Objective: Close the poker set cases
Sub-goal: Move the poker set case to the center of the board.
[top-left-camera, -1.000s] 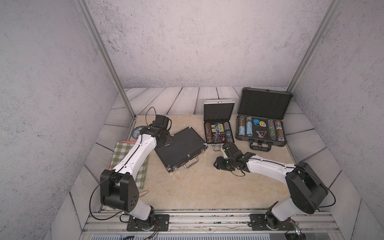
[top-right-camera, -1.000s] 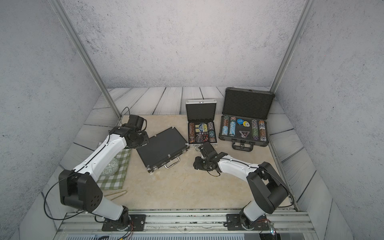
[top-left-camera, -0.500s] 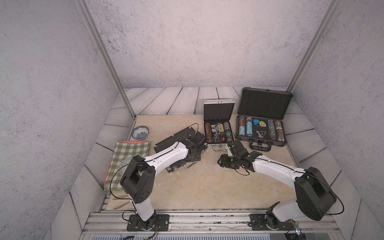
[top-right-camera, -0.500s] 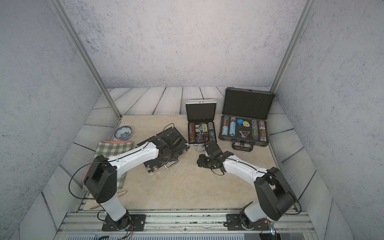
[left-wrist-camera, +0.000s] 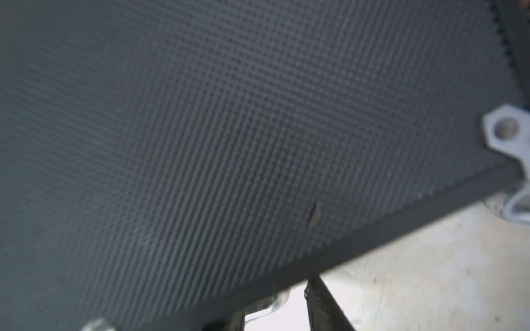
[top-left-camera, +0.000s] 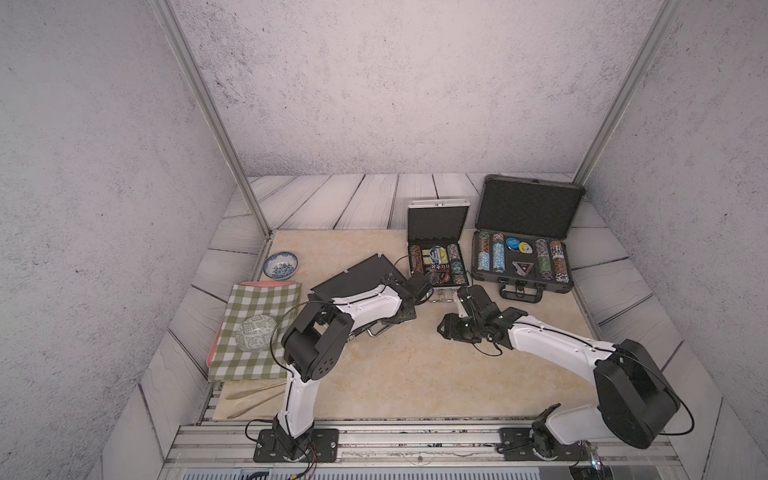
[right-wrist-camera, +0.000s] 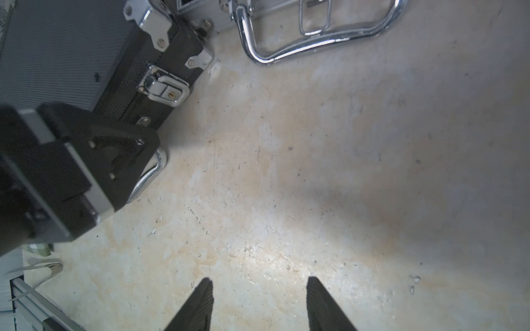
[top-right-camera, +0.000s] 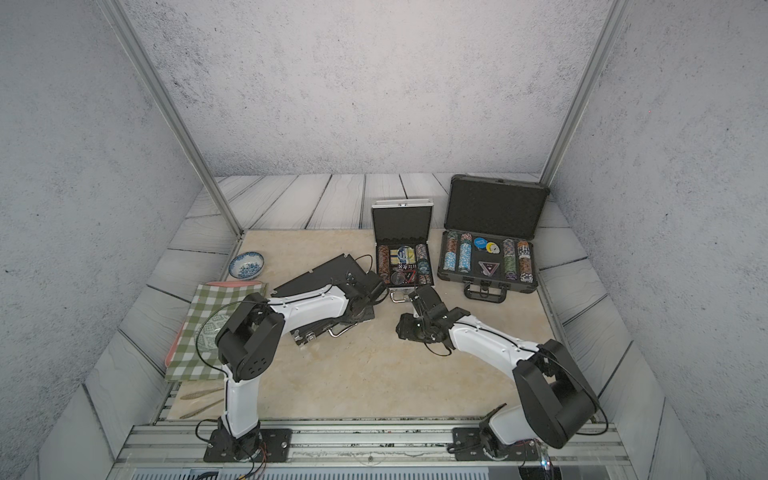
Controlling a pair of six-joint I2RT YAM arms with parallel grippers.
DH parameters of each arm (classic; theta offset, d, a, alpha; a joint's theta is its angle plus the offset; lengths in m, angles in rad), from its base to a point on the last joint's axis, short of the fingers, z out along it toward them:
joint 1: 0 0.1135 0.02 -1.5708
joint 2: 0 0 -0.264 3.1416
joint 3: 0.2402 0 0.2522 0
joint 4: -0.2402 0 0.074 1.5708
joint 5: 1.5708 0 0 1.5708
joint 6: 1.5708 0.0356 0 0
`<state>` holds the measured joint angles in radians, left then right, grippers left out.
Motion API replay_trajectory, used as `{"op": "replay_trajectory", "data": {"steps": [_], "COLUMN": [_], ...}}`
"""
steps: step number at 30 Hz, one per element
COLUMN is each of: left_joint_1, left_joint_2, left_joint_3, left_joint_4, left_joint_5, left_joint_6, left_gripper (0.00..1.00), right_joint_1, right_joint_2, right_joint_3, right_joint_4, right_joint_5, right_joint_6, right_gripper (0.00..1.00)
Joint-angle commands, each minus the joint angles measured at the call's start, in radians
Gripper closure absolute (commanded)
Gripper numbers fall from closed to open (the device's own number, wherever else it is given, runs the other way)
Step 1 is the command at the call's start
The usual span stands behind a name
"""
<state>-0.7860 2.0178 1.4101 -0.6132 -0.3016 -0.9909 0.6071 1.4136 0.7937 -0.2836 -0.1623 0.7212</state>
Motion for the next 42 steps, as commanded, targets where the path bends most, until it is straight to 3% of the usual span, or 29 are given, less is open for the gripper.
{"op": "replay_trajectory", "data": {"steps": [1, 7, 13, 19, 27, 32, 38, 42], "left_joint_1": [-0.001, 0.001, 0.002, 0.049, 0.147, 0.186, 0.24, 0.265], "left_joint_2": [0.05, 0.095, 0.138, 0.078, 0.066, 0.074, 0.095, 0.117], "left_joint_3": [0.05, 0.066, 0.054, -0.045, -0.038, -0.031, -0.011, 0.022], "left_joint_4": [-0.027, -0.056, -0.086, -0.027, 0.011, -0.004, 0.035, 0.026], "left_joint_5": [-0.074, -0.131, -0.159, -0.177, -0.037, -0.054, 0.012, -0.018], "left_joint_6": [-0.081, -0.123, -0.098, 0.077, 0.36, 0.465, 0.615, 0.66], "left_gripper": [0.65, 0.73, 0.87, 0.91, 0.92, 0.92, 0.92, 0.92], "right_joint_1": [-0.003, -0.006, -0.01, -0.01, -0.011, -0.011, -0.011, -0.012], "right_joint_2": [-0.044, -0.067, -0.074, -0.067, -0.032, -0.033, -0.035, -0.04], "right_joint_3": [-0.017, -0.04, -0.049, -0.057, -0.051, -0.047, -0.044, -0.047], "right_joint_4": [-0.006, -0.005, 0.0, 0.02, 0.054, 0.052, 0.05, 0.05], "right_joint_5": [0.011, 0.017, 0.009, -0.005, -0.031, -0.039, -0.046, -0.049], "right_joint_6": [-0.002, -0.002, 0.0, 0.007, 0.024, 0.026, 0.032, 0.034], "right_gripper": [0.46, 0.45, 0.45, 0.45, 0.45, 0.45, 0.45, 0.45]}}
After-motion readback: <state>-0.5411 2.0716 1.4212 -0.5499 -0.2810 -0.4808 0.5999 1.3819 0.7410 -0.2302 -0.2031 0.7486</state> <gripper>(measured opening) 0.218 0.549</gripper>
